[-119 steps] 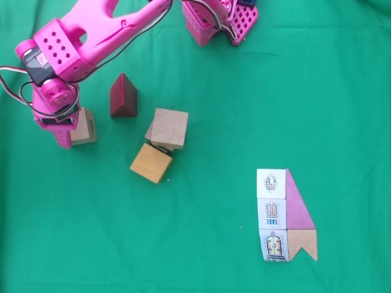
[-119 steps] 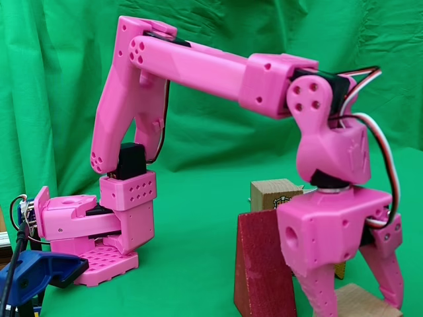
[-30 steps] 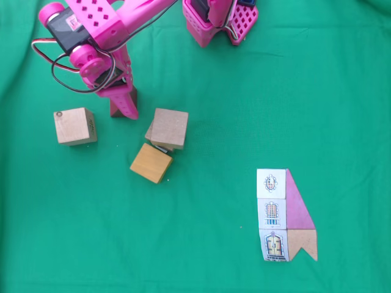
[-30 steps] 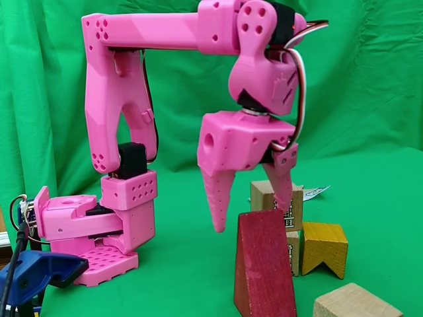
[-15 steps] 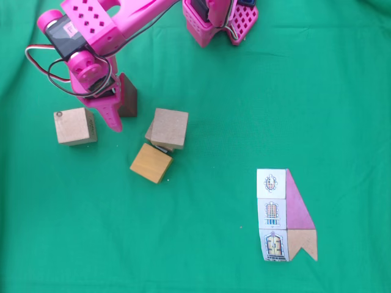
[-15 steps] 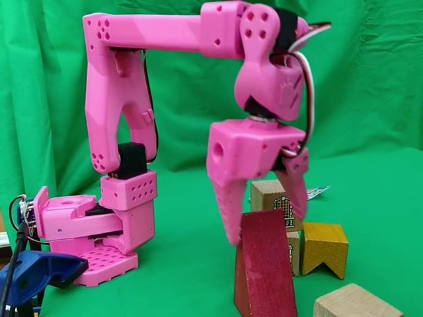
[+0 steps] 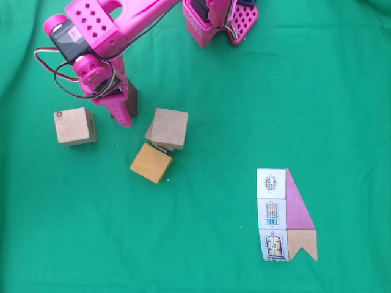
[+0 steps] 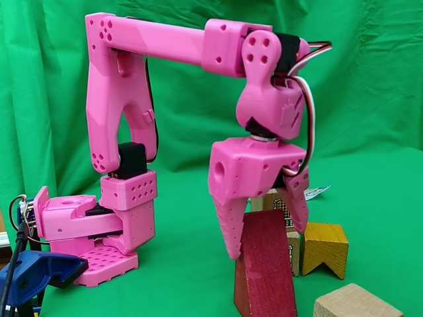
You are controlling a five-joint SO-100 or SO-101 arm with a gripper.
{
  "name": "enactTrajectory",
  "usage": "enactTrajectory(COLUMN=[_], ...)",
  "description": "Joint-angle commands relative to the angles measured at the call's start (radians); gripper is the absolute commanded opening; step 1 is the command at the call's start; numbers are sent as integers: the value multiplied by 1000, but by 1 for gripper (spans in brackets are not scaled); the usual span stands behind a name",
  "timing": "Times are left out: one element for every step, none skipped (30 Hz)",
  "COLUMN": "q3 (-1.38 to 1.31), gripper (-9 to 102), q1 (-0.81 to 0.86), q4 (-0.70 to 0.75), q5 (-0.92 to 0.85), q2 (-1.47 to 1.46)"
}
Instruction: Grasp some building blocks and build the house on the picture.
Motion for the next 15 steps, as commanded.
enactTrajectory(q3=[-2, -2, -2, 0, 0, 0, 0, 0, 0, 0, 0, 0, 0, 0, 0], gripper=[42, 42, 42, 42, 40, 38, 36, 33, 30, 27, 24, 22, 19, 18, 16], q1=[-2, -2, -2, -2, -2, -2, 0, 0, 2, 3, 3, 3, 3, 3, 5], q4=[-8, -5, -5, -3, -2, -2, -2, -2, -5, -5, -6, -8, -8, -8, -8], q5=[-6, -6, -6, -6, -6, -6, -6, -6, -6, -6, -6, -6, -6, -6, -6], q2=[9, 8, 8, 8, 8, 8, 8, 8, 8, 8, 8, 8, 8, 8, 8])
